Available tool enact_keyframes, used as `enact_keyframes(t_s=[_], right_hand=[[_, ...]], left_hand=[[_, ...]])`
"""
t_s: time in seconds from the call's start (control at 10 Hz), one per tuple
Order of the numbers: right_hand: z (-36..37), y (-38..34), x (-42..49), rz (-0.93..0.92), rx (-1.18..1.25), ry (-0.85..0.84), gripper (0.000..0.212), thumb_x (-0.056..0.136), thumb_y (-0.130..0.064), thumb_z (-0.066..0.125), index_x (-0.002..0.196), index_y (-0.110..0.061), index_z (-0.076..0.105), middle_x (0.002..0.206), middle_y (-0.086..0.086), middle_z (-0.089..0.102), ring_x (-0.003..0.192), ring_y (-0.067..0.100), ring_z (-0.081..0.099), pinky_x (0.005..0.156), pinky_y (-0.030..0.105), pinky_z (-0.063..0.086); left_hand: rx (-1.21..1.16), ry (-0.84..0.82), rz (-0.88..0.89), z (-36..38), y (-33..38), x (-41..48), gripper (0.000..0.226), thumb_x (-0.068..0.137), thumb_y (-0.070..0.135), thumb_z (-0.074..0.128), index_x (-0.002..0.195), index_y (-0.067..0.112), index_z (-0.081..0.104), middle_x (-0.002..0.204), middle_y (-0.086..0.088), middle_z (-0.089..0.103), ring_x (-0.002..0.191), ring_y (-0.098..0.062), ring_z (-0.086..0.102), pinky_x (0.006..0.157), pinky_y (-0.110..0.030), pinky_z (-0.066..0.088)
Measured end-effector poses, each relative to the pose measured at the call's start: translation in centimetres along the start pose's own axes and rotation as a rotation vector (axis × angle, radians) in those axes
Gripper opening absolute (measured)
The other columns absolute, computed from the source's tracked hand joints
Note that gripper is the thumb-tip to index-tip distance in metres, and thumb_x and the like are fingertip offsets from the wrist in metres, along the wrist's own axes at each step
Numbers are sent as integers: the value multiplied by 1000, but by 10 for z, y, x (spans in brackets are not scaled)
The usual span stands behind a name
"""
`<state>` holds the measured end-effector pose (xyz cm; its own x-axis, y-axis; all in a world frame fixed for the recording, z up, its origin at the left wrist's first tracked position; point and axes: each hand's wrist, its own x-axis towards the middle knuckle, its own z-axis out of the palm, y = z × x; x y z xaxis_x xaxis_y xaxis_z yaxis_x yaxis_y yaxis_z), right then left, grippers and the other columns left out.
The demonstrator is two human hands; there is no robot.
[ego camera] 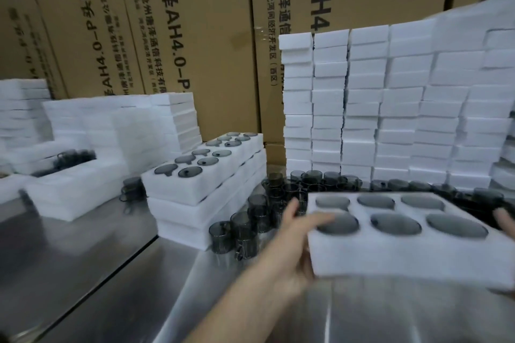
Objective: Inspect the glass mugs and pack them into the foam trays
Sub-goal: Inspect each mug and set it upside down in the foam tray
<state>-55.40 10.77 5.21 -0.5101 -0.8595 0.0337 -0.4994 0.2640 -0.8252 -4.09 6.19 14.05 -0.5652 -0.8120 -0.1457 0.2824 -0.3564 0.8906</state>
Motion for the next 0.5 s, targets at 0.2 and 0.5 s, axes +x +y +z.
enact_keyframes(t_s=[0.2, 0.5], right_hand=[[125, -67, -101, -34, -68, -235, 87, 63, -108, 44, 89, -34, 81, 67, 3, 74, 50, 15, 66, 52, 27, 48], [135, -90, -110, -237, -300, -90, 48, 76, -82, 52, 82, -40, 73, 60, -15, 68, 62, 3, 67, 59, 12, 48]], left_hand=[[6, 212, 364, -18, 159, 49, 103, 70, 7, 91, 158, 26, 41, 143, -23, 58, 116, -46, 69, 76, -55, 66], [-222, 723, 574, -101, 240, 146, 124, 86, 6, 83, 163, 53, -3, 133, -12, 42, 100, -31, 63, 55, -51, 65]])
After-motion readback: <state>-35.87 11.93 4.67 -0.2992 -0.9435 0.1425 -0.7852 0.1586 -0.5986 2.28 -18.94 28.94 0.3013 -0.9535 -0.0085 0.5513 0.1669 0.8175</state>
